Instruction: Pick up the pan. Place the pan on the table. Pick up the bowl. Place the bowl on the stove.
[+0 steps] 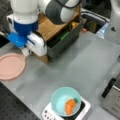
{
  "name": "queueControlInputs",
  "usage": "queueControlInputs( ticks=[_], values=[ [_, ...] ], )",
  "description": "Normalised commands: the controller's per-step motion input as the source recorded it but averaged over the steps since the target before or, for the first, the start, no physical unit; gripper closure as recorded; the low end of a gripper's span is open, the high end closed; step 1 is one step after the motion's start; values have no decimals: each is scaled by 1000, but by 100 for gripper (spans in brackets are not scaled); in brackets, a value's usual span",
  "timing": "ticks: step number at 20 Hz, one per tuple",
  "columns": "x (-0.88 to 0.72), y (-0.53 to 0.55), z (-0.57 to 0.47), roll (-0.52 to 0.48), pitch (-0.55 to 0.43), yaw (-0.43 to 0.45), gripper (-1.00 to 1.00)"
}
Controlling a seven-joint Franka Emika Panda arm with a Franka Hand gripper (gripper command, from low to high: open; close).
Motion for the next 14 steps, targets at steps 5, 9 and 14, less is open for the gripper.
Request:
queueControlInputs(
  ticks=[5, 9, 14],
  values=[
    [24, 33, -299, -71, 188, 149, 100],
    [-46, 247, -203, -55, 130, 59, 100],
    [-15, 173, -73, -44, 58, 25, 100]
  ],
)
